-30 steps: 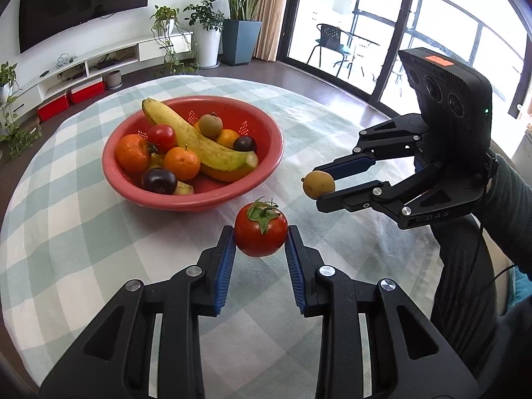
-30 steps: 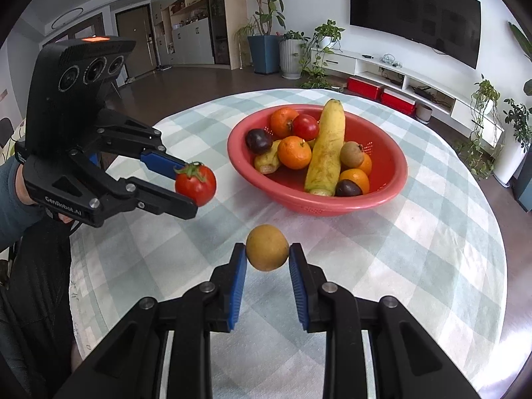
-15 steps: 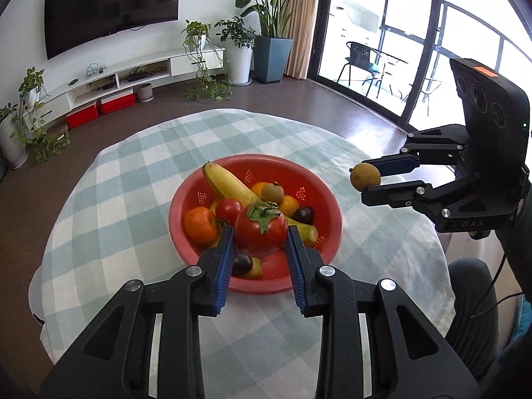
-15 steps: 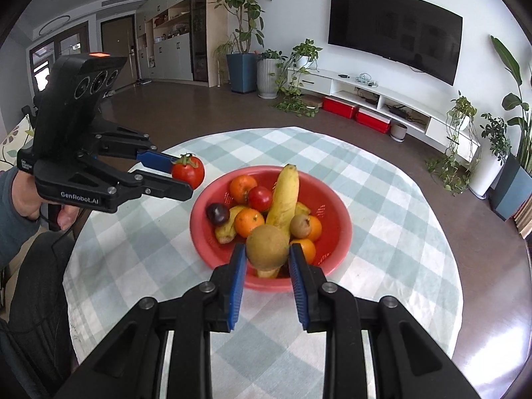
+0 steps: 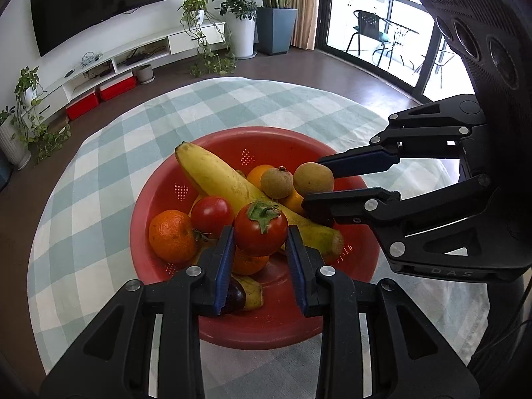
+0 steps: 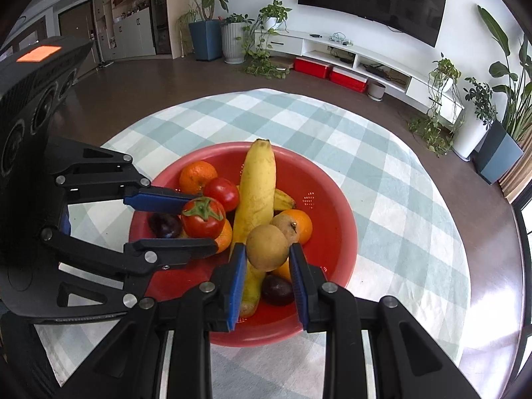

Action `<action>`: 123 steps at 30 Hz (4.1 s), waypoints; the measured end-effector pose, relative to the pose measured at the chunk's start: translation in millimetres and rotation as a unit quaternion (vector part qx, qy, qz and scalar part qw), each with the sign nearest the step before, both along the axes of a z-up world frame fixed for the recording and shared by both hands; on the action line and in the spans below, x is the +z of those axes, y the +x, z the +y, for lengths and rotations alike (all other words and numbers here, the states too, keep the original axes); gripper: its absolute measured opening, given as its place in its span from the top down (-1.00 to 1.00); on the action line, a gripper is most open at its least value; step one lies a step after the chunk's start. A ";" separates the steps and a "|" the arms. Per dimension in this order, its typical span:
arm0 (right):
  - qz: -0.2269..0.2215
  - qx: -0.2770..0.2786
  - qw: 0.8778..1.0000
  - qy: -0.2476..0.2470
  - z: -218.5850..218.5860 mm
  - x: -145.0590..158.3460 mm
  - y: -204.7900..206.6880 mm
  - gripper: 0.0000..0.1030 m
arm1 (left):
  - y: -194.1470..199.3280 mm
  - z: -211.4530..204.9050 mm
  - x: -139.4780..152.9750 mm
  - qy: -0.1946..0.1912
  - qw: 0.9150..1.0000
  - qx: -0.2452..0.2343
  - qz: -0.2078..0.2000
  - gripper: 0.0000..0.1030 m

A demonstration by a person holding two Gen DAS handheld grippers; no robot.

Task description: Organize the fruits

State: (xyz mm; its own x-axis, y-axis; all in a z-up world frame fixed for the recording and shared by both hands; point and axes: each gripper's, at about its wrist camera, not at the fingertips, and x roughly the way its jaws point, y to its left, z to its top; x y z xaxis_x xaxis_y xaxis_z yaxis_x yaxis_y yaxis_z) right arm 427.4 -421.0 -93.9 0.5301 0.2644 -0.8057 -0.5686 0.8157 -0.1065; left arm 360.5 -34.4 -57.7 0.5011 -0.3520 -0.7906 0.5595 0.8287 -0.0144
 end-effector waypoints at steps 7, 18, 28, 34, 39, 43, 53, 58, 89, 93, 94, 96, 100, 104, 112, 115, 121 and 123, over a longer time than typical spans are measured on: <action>0.006 -0.001 1.000 -0.012 4.4 -14.2 3.0 0.44 | 4.5 -4.2 -9.4 0.004 1.000 0.002 -0.005 0.42; 0.006 -0.019 1.000 -0.017 -1.1 -18.7 2.9 0.43 | 2.7 -6.7 -13.8 0.009 1.000 0.007 -0.009 -0.01; -0.031 -0.037 0.999 -0.009 -7.1 -4.1 -14.9 0.01 | -16.0 1.7 -3.4 0.001 0.999 0.023 -0.028 -0.47; -0.073 -0.065 0.995 0.026 -21.4 14.8 -48.9 -0.52 | -48.0 18.7 19.7 -0.023 0.994 0.071 -0.079 -0.99; -0.126 -0.099 0.983 0.086 -36.6 30.9 -93.7 -0.75 | -90.4 45.9 34.9 -0.047 0.980 0.145 -0.127 -1.00; -0.186 -0.133 0.963 0.141 -47.6 49.2 -136.1 -0.92 | -139.2 62.2 55.0 -0.052 0.963 0.204 -0.168 -1.00; -0.343 -0.172 0.896 0.226 -59.4 109.7 -229.9 -1.00 | -234.8 77.8 99.1 -0.045 0.917 0.331 -0.218 -0.99; -0.303 -0.172 0.917 0.193 -56.1 111.9 -239.1 -1.00 | -245.4 66.1 97.3 -0.042 0.928 0.317 -0.193 -1.00; -0.142 -0.234 0.956 0.109 -60.4 27.2 -220.7 -1.00 | -218.1 40.0 38.6 -0.017 0.951 0.293 -0.094 -1.00; -0.140 -0.234 0.956 0.106 -58.5 28.2 -221.0 -1.00 | -217.7 39.8 37.9 -0.016 0.951 0.293 -0.094 -1.00; -0.141 -0.234 0.956 0.106 -58.5 28.3 -221.0 -1.00 | -217.4 39.7 37.5 -0.016 0.951 0.293 -0.093 -1.00; -0.141 -0.234 0.956 0.106 -58.5 28.4 -221.0 -1.00 | -217.1 40.3 36.4 -0.016 0.951 0.294 -0.092 -1.00; -0.139 -0.235 0.956 0.105 -58.5 28.5 -221.3 -1.00 | -216.5 42.1 34.2 -0.014 0.951 0.296 -0.092 -1.00; -0.138 -0.235 0.956 0.104 -57.4 27.9 -222.2 -1.00 | -217.8 42.4 34.5 -0.014 0.950 0.296 -0.093 -0.99; -0.138 -0.235 0.956 0.105 -57.4 28.0 -222.0 -1.00 | -218.5 42.3 34.4 -0.013 0.951 0.296 -0.093 -1.00; -0.138 -0.235 0.957 0.104 -57.3 28.0 -222.3 -1.00 | -218.6 42.0 34.3 -0.014 0.951 0.296 -0.093 -0.99; -0.137 -0.235 0.957 0.104 -57.3 28.1 -222.0 -1.00 | -218.9 41.9 34.3 -0.013 0.950 0.297 -0.094 -1.00; -0.137 -0.235 0.957 0.104 -57.4 28.2 -222.4 -1.00 | -218.7 42.1 33.8 -0.013 0.950 0.297 -0.093 -1.00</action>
State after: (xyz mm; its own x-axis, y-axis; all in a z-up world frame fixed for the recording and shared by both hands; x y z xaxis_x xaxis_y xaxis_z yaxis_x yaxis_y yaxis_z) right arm 205.0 -478.4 -65.7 0.8133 0.0834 -0.5758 -0.1070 0.9942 -0.0072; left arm 141.9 7.7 -23.9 0.7479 0.0182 -0.6636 -0.0112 0.9998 0.0147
